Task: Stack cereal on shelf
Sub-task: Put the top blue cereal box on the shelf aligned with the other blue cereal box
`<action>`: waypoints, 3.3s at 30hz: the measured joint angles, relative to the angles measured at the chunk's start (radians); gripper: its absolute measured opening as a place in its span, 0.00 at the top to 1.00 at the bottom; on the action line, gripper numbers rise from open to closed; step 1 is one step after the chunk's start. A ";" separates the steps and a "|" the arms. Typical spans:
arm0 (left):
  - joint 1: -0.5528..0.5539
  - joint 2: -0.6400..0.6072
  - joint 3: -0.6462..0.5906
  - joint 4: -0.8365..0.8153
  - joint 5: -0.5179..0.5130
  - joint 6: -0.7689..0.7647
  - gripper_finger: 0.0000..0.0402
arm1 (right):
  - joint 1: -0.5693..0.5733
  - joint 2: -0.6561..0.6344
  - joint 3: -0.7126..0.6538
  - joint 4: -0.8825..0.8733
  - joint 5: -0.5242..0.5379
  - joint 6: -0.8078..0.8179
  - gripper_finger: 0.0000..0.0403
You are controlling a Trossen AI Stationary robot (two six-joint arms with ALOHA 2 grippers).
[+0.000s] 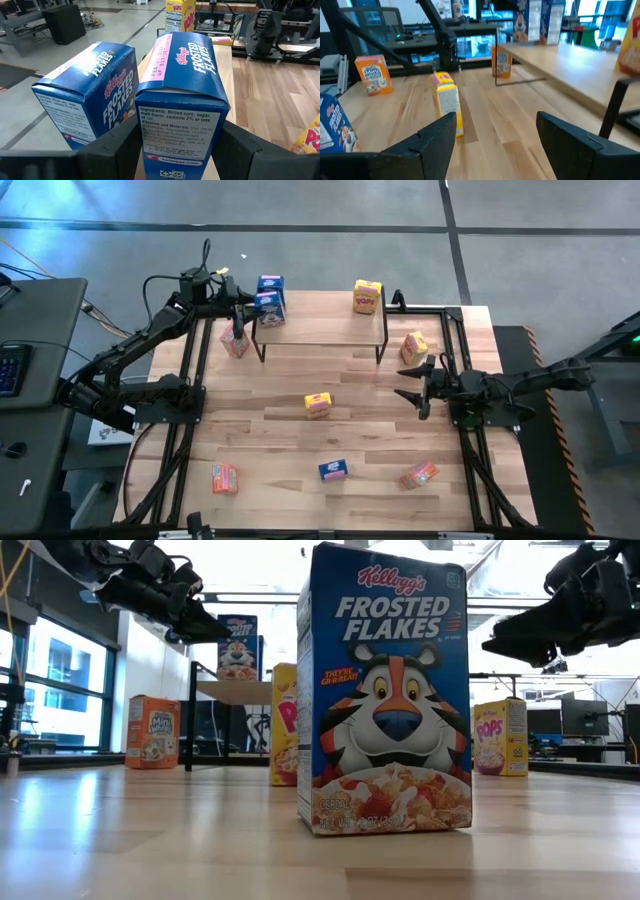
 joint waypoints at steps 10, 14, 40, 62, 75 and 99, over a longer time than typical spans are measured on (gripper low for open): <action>0.000 0.000 0.000 0.000 0.000 0.000 0.51 | 0.000 -0.009 0.000 -0.046 -0.001 0.047 0.33; 0.000 0.000 0.000 0.000 0.000 0.000 0.51 | 0.000 -0.009 -0.052 0.029 -0.001 0.047 0.33; 0.000 0.000 0.000 0.000 0.001 -0.001 0.51 | 0.000 -0.202 -0.051 -0.086 0.140 -0.050 0.33; -0.002 0.039 0.000 0.018 -0.010 0.079 0.51 | 0.000 -0.223 -0.051 -0.090 0.081 -0.039 0.33; -0.002 0.071 0.012 0.030 -0.012 0.105 0.51 | 0.000 -0.223 -0.051 -0.091 0.082 -0.039 0.33; 0.036 0.071 0.042 -0.046 -0.006 0.123 0.51 | 0.000 -0.222 -0.051 -0.091 0.082 -0.039 0.33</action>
